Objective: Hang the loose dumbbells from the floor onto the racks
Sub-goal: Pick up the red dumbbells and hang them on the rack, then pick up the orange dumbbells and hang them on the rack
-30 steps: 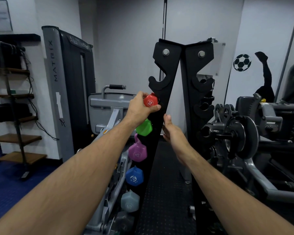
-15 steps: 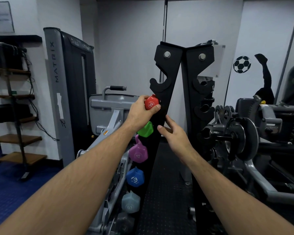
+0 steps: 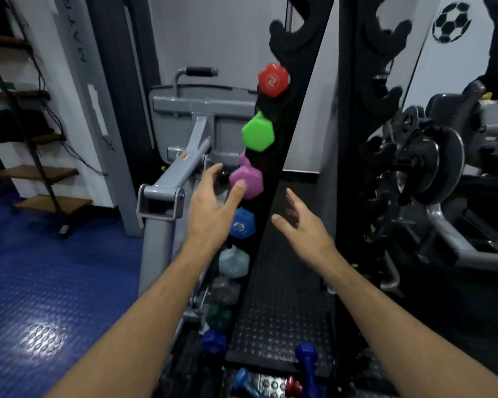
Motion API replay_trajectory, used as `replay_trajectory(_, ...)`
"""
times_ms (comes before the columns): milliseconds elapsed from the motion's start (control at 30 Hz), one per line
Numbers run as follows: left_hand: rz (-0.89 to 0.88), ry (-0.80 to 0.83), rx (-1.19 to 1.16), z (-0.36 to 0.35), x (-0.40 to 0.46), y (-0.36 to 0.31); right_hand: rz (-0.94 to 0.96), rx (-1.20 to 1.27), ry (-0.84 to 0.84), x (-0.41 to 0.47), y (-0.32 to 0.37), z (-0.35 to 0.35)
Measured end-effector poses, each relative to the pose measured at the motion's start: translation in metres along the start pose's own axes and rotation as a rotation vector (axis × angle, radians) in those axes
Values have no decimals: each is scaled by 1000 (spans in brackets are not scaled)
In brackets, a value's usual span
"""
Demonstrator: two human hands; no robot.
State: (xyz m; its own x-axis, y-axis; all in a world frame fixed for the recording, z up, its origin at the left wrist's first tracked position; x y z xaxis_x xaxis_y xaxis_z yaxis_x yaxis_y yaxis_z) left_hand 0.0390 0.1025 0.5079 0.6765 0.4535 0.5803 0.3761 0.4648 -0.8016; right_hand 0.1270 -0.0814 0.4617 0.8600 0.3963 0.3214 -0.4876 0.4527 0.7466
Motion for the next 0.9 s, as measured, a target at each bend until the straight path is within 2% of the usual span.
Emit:
replay_trajectory(300,368,-45,2,1,-125,129,-173,-55,181,-72,-96,-80)
replay_trajectory(467,605,-118,-35,-5,-207,212,-330,-48,295,-120,-160,-132)
replay_trajectory(533,720,-101,0,-7,-241,245,-400,-50,336,-140,-188,-154)
replay_trajectory(633,913,-26,76,-10,-292,293,-522,-59,412,-173,-232,-191)
replay_trajectory(700,1012,84,129,-14,-321,322,-606,-54,459,-194,-261,-216)
replay_trajectory(900,1153,429,272,-33,-384,410,-808,-30,561,-250,-335,-287)
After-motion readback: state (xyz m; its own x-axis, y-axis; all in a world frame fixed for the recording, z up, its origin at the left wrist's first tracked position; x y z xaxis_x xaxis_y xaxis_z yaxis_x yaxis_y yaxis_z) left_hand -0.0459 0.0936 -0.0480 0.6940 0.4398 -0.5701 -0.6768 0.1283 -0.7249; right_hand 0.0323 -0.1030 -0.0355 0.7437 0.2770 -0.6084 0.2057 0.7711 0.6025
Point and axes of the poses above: each hand's wrist, its own x-axis towards the middle knuckle, its own z-axis out of the back of the hand, y = z × x, the point moved 4 cm from there along x, towards the middle knuckle, and after that the axes turned 7 degrees about -x, right-handed, at the moved point
